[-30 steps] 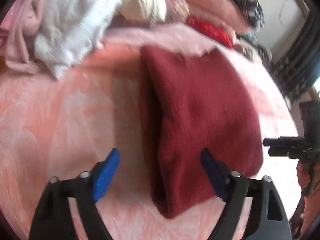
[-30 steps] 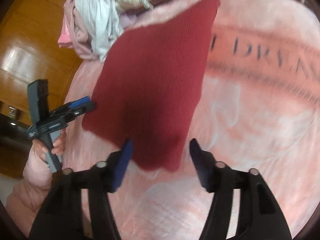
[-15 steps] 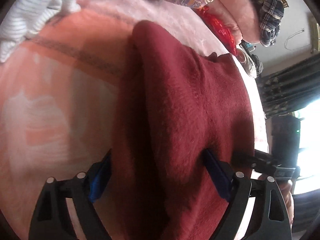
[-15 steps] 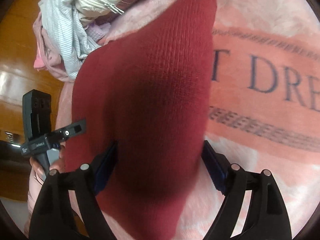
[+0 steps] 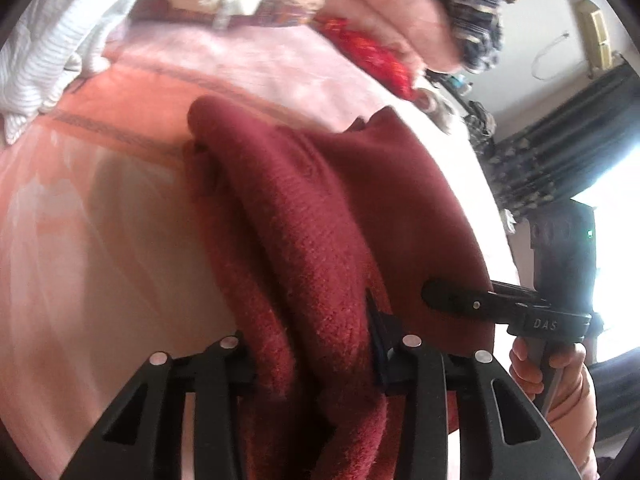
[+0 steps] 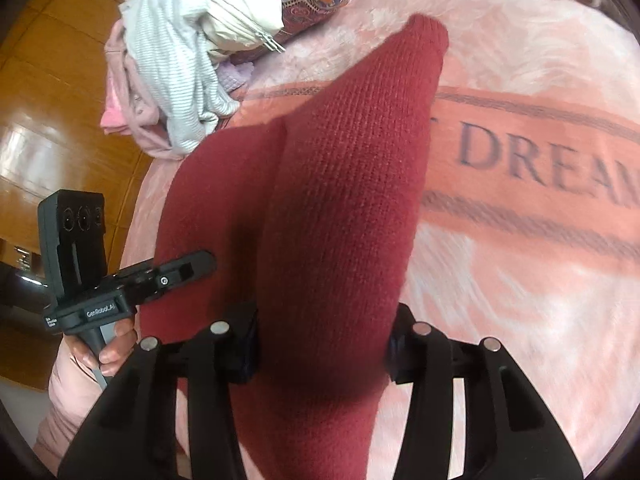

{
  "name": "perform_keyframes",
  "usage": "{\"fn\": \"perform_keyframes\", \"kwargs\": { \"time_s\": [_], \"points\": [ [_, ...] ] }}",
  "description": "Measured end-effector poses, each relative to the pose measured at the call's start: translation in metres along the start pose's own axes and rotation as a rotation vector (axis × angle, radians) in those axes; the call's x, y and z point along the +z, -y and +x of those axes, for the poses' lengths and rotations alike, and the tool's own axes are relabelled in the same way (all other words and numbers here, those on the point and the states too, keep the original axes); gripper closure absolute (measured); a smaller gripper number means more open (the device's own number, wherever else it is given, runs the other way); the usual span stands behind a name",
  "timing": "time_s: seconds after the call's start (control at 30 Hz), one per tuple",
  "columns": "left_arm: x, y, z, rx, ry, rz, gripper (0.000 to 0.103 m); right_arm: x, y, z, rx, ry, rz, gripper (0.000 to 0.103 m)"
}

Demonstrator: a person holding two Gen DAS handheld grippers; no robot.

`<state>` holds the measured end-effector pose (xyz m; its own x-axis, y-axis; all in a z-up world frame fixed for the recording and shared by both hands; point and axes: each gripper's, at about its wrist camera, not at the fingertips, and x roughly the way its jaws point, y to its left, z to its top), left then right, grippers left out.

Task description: Fold small clothes

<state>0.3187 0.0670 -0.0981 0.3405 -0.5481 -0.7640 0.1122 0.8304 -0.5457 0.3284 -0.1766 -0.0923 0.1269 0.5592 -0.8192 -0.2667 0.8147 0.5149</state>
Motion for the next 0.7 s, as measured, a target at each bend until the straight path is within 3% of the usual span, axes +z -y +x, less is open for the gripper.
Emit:
{"fn": "perform_keyframes", "kwargs": {
  "time_s": [0.2, 0.3, 0.37, 0.4, 0.47, 0.6, 0.67, 0.7],
  "points": [
    [-0.067, 0.059, -0.004, -0.056, -0.026, 0.045, 0.062, -0.082, 0.014, -0.055, -0.013, -0.010, 0.008, 0.058],
    [-0.100, 0.071, 0.021, -0.015, -0.062, 0.113, 0.061, -0.116, 0.039, -0.045, -0.031, -0.040, 0.063, 0.057],
    [-0.119, 0.068, 0.049, 0.070, -0.099, 0.152, 0.054, -0.138, 0.062, -0.023, -0.063, -0.063, 0.103, 0.052],
    [-0.126, 0.065, 0.055, 0.085, -0.079, 0.151, 0.044, -0.145, 0.070, -0.018, -0.044, -0.044, 0.128, 0.049],
    [-0.135, 0.067, 0.055, 0.140, -0.013, 0.178, 0.034, -0.151, 0.076, -0.024, 0.004, -0.014, 0.151, 0.048],
    [-0.140, 0.083, 0.030, 0.237, 0.064, 0.206, 0.035, -0.159, 0.063, -0.052, -0.021, 0.007, 0.114, 0.036],
    [-0.150, 0.089, 0.011, 0.278, 0.110, 0.185, 0.032, -0.173, 0.056, -0.065, -0.015, 0.011, 0.097, 0.034],
    [-0.158, 0.095, 0.003, 0.284, 0.124, 0.173, 0.025, -0.182, 0.054, -0.068, -0.001, 0.002, 0.096, 0.032]
  ]
}}
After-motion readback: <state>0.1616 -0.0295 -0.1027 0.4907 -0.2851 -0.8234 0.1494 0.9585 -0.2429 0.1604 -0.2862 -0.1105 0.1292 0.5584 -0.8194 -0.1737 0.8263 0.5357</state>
